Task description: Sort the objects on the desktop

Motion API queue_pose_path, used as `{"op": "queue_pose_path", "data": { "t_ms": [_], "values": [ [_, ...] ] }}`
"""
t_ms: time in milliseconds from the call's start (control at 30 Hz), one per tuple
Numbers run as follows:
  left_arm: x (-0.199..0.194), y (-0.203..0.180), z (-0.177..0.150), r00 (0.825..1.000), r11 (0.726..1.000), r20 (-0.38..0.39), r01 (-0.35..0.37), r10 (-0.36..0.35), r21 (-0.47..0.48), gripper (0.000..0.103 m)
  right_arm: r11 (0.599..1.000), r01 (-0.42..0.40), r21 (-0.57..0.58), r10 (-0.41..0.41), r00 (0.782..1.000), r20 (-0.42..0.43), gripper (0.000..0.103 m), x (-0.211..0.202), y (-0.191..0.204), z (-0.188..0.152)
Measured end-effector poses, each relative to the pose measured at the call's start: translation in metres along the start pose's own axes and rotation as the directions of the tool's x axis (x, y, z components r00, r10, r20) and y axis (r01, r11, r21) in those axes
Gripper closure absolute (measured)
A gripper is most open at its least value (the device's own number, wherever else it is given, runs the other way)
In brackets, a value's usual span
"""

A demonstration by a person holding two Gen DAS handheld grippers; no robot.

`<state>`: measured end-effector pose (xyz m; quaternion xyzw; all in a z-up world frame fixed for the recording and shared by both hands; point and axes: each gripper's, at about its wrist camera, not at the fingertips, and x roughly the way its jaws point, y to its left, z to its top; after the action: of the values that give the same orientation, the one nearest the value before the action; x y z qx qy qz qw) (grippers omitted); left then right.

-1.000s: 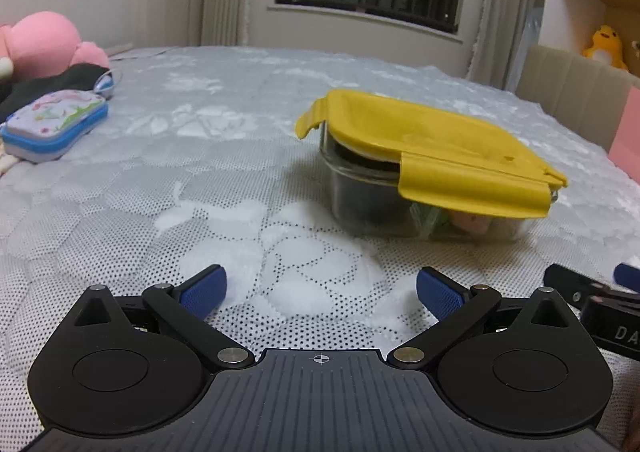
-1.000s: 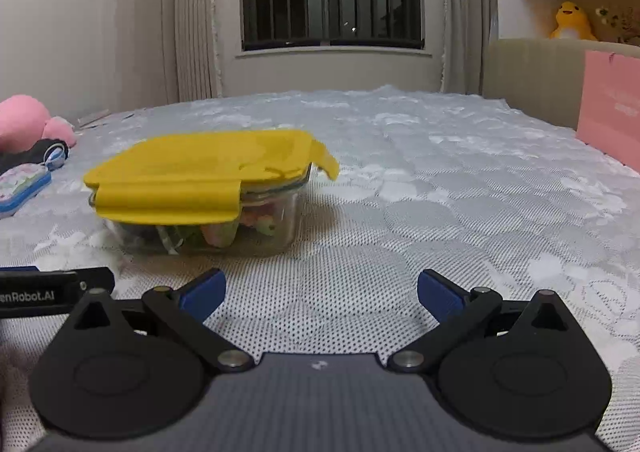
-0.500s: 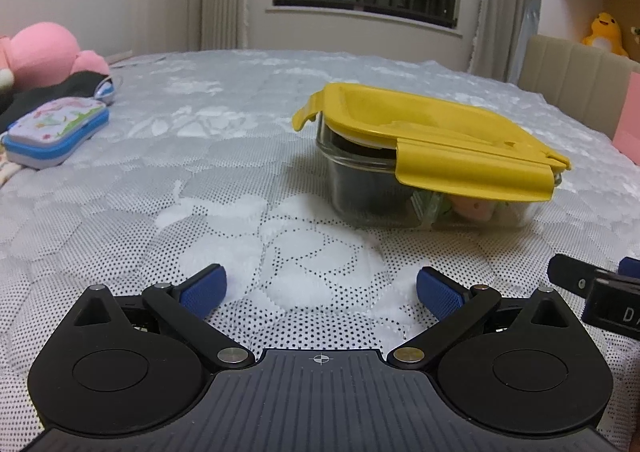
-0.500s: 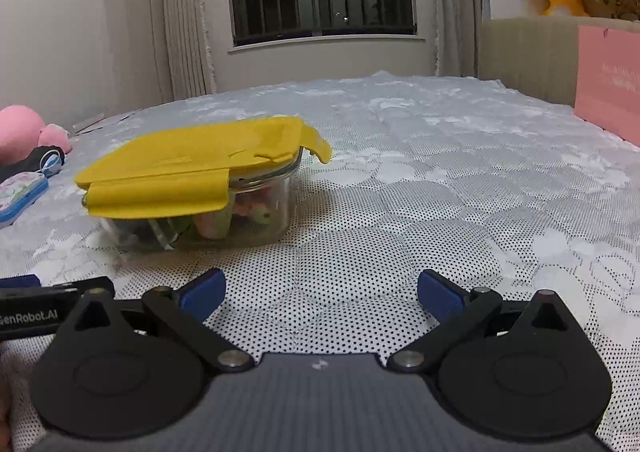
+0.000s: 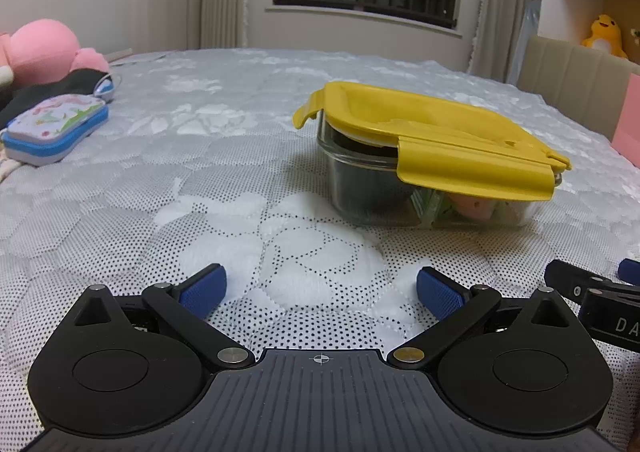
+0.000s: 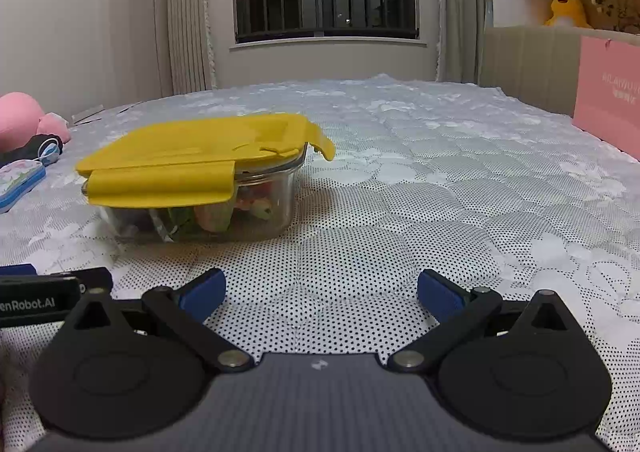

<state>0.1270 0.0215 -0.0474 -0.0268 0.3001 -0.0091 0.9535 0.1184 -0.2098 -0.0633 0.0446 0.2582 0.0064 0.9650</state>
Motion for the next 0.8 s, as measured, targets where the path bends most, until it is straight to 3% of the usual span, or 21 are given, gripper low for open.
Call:
{"op": "queue_pose_path", "data": {
  "t_ms": [200, 300, 433, 800],
  "values": [
    [0.002, 0.001, 0.002, 1.0, 1.0, -0.006, 0.001, -0.001, 0.003, 0.0, 1.0, 0.001, 0.002, -0.001, 1.0, -0.006, 0.0, 0.0, 0.0, 0.001],
    [-0.004, -0.002, 0.007, 0.999, 1.0, -0.04, -0.021, 0.022, 0.023, 0.0, 1.0, -0.002, 0.0, 0.002, 1.0, 0.016, 0.0, -0.012, 0.001, 0.004],
    [-0.014, -0.01, 0.011, 0.993, 0.998, -0.111, -0.017, 0.024, 0.065, 0.0, 0.998, -0.068, 0.008, 0.068, 0.997, -0.042, 0.0, -0.027, 0.005, 0.01],
    [-0.039, -0.001, 0.01, 0.987, 1.0, -0.159, -0.019, 0.022, 0.019, 0.0, 0.998, -0.052, -0.018, 0.051, 0.997, -0.06, 0.0, -0.049, 0.019, 0.01]
  ]
}}
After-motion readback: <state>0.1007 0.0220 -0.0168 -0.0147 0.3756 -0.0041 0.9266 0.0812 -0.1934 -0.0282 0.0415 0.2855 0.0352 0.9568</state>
